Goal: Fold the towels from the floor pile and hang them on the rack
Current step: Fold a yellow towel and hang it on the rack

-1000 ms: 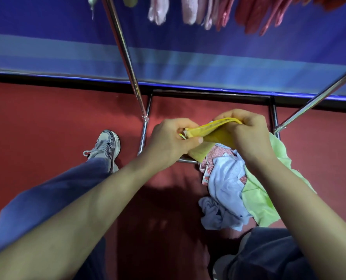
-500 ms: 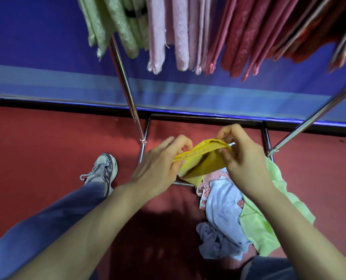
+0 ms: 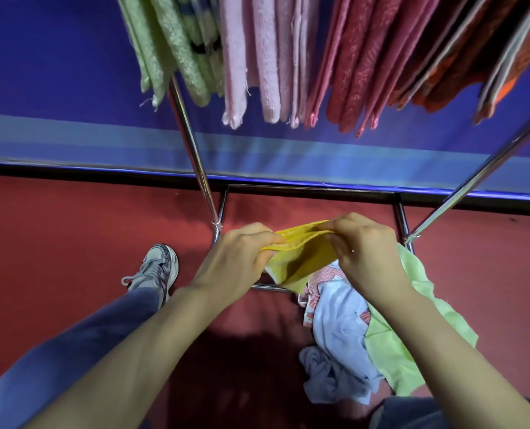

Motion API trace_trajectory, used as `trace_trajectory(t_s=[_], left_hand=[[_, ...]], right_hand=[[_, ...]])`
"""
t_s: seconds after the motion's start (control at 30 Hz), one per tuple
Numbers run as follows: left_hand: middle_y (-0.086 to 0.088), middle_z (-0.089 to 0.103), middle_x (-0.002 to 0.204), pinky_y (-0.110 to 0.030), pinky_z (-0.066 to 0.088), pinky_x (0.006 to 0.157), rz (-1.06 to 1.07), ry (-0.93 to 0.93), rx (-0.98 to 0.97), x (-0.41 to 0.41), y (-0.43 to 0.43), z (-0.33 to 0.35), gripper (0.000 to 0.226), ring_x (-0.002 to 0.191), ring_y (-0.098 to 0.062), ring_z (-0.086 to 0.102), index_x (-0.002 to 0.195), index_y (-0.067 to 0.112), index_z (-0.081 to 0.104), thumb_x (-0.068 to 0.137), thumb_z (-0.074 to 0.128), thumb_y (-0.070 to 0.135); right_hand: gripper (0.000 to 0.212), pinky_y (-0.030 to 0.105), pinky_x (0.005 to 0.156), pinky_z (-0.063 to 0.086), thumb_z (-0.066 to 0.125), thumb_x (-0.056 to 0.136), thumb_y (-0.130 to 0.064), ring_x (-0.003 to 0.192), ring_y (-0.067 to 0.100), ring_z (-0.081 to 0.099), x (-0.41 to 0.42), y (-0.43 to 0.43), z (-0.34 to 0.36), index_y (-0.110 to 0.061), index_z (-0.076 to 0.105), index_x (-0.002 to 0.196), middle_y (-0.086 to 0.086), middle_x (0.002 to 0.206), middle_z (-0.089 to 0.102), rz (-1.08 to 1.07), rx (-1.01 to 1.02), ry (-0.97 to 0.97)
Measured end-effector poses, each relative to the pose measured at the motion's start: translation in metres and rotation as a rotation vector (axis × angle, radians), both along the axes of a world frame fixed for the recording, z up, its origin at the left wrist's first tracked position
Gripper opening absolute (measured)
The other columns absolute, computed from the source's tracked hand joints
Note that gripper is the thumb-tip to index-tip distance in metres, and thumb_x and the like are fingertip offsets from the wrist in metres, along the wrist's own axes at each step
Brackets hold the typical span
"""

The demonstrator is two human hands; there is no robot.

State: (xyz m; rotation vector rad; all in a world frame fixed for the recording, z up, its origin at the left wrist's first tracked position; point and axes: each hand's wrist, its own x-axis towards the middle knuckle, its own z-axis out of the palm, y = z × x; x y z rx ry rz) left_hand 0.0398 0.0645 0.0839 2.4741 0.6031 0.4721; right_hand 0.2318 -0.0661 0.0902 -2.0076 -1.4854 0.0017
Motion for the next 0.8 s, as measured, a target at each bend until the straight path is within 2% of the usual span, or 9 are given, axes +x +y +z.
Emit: trace_trajectory(t_s=[0.07,0.17,0.23,0.3,0.43,0.57,0.7,0.8], left_hand=[[0.004,0.074,0.101,-0.029,0.052,0.085,0.039,-0.035,-0.009,0.001,0.002,-0.001,0.021,0.091,-0.013,0.069,0.104,0.014,0.079,0.087,0.067,0.016],[0.005,0.075,0.097,-0.031,0.053,0.083,0.067,-0.047,-0.014,0.002,0.003,-0.002,0.018,0.088,-0.013,0.069,0.1,0.015,0.08,0.086,0.07,0.021],[0.005,0.075,0.096,-0.032,0.053,0.082,0.068,-0.045,-0.017,0.003,0.002,-0.002,0.018,0.087,-0.014,0.069,0.098,0.015,0.08,0.086,0.07,0.024],[0.004,0.074,0.096,-0.033,0.053,0.083,0.056,-0.036,-0.028,0.003,0.001,-0.001,0.02,0.087,-0.015,0.069,0.098,0.015,0.08,0.09,0.067,0.028],[0.002,0.072,0.096,-0.035,0.053,0.082,0.025,-0.003,-0.005,0.003,0.001,0.001,0.031,0.087,-0.02,0.067,0.099,0.012,0.078,0.097,0.053,0.031],[0.003,0.074,0.095,-0.029,0.053,0.084,0.056,-0.026,-0.016,0.004,0.004,0.007,0.02,0.087,-0.016,0.07,0.099,0.015,0.08,0.09,0.063,0.019],[0.005,0.075,0.091,-0.034,0.056,0.081,0.077,-0.009,-0.011,-0.001,-0.004,0.026,0.02,0.085,-0.015,0.07,0.096,0.02,0.081,0.084,0.065,0.022],[0.004,0.074,0.09,-0.034,0.055,0.082,0.034,-0.002,0.034,-0.006,-0.017,0.055,0.02,0.086,-0.016,0.07,0.095,0.019,0.081,0.082,0.066,0.021]], right_hand=[[0.013,0.017,0.061,0.03,0.068,0.075,-0.006,0.064,0.027,0.064,0.002,0.0,0.0,-0.011,0.075,0.084,0.005,0.076,0.067,-0.011,-0.017,-0.012],[0.005,0.028,0.06,0.037,0.073,0.071,-0.002,0.062,0.03,0.066,0.004,0.001,-0.003,-0.006,0.072,0.074,0.009,0.075,0.068,-0.031,-0.064,-0.025],[0.01,0.033,0.06,0.041,0.078,0.069,0.001,0.062,0.03,0.066,0.004,0.001,-0.004,-0.007,0.073,0.072,0.008,0.074,0.069,-0.069,-0.105,-0.021],[0.013,0.032,0.059,0.041,0.081,0.067,0.003,0.061,0.03,0.065,0.004,0.001,-0.003,-0.008,0.074,0.071,0.007,0.074,0.069,-0.092,-0.123,-0.011],[0.01,0.027,0.057,0.031,0.085,0.069,-0.006,0.058,0.029,0.062,0.006,0.0,0.003,-0.009,0.076,0.072,0.007,0.069,0.068,-0.113,-0.111,-0.03],[0.015,0.025,0.062,0.034,0.087,0.072,-0.02,0.061,0.03,0.063,0.005,-0.004,0.011,-0.009,0.077,0.074,0.009,0.069,0.068,-0.147,-0.135,-0.015],[0.022,0.026,0.062,0.032,0.089,0.069,-0.027,0.059,0.029,0.062,0.0,-0.022,0.03,-0.011,0.074,0.068,0.007,0.065,0.068,-0.191,-0.113,0.017],[0.021,0.027,0.061,0.027,0.087,0.072,-0.027,0.064,0.031,0.063,-0.008,-0.039,0.059,-0.009,0.075,0.072,0.009,0.068,0.07,-0.216,-0.113,0.009]])
